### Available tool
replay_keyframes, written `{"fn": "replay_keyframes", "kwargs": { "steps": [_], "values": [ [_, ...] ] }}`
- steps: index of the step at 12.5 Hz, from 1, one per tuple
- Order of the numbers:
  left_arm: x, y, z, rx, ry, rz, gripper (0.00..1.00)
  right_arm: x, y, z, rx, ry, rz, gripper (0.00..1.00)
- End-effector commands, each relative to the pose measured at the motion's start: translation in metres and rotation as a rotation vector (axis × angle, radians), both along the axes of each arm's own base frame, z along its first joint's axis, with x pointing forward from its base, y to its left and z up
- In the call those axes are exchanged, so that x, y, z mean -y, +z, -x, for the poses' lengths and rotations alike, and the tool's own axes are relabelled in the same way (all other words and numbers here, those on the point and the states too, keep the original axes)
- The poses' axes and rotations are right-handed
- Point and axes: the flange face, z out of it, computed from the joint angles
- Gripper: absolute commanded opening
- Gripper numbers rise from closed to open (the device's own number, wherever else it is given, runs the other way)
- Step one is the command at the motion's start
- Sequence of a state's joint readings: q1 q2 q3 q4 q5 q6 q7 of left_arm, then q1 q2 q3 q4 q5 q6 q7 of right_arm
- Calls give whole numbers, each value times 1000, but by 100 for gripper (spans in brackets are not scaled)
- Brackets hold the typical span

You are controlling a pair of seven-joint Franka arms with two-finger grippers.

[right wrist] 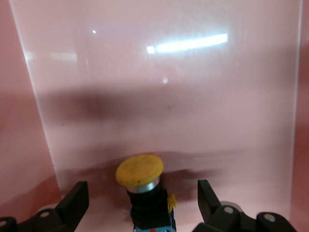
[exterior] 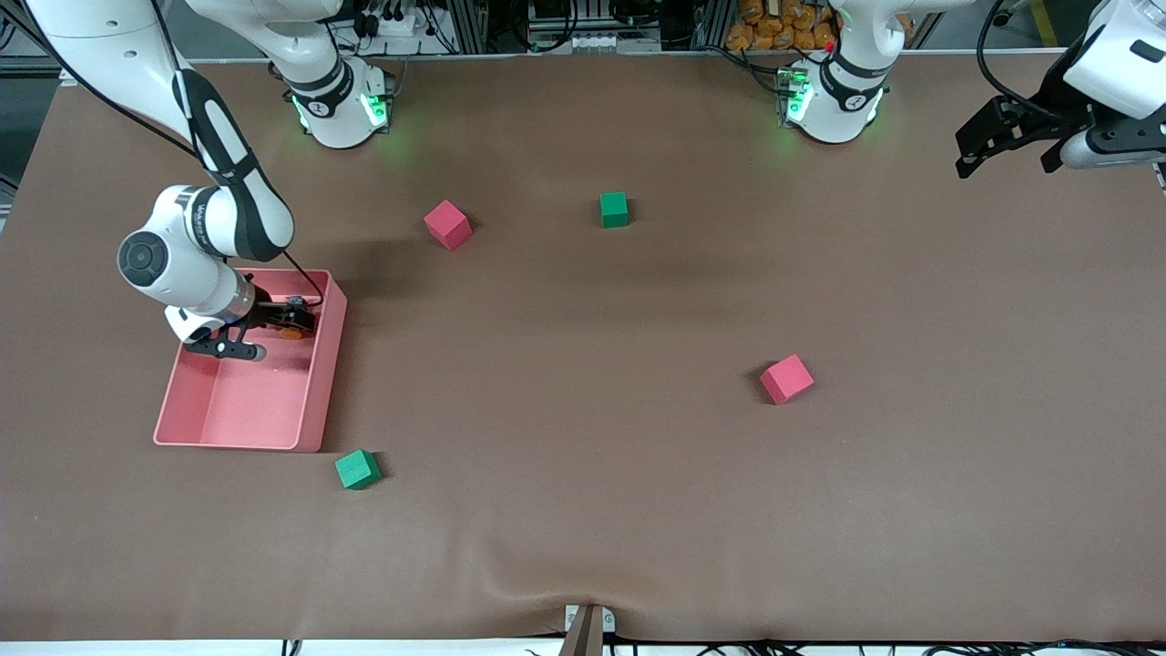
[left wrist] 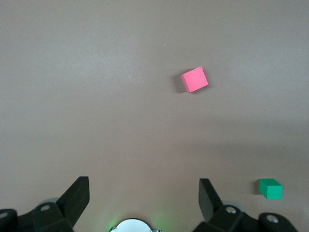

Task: Place and upright button with both arms
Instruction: 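Close the right gripper on the button's blue base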

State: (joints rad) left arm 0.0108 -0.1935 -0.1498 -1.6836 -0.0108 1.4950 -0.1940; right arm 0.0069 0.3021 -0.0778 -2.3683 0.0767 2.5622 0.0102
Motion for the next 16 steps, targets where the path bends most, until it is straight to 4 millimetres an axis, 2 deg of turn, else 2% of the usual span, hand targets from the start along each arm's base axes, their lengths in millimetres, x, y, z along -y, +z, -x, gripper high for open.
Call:
{"fn": "replay_keyframes", "kwargs": {
  "steps": [1,2,3,4,5,9,10,13,16],
  "values": [
    [-2,5,-1,0,-12,-19,100,-1,-9,16,-18,-13,9,100],
    [-2,4,-1,-1,-12,-19,100,-1,-10,18,-22,-12,9,100],
    [-2,5,-1,0,-12,-18,100,-1,-12,20,-27,-1,7,74],
    [-2,3,-2,-3,-14,-18,100,-4,-10,19,-24,5,6,9],
    [-1,4,-1,-3,-15,-19,100,-3,-10,19,-24,5,5,0],
    [7,9,1,10,-14,-18,100,-11,-1,15,-11,29,5,0],
    [6,10,1,11,-13,-14,100,-12,10,11,10,45,3,0],
    [11,9,0,12,-19,-9,100,-1,56,-7,85,142,-3,0],
    [19,1,-6,5,-34,-4,100,3,117,-18,195,180,4,0]
  ]
}}
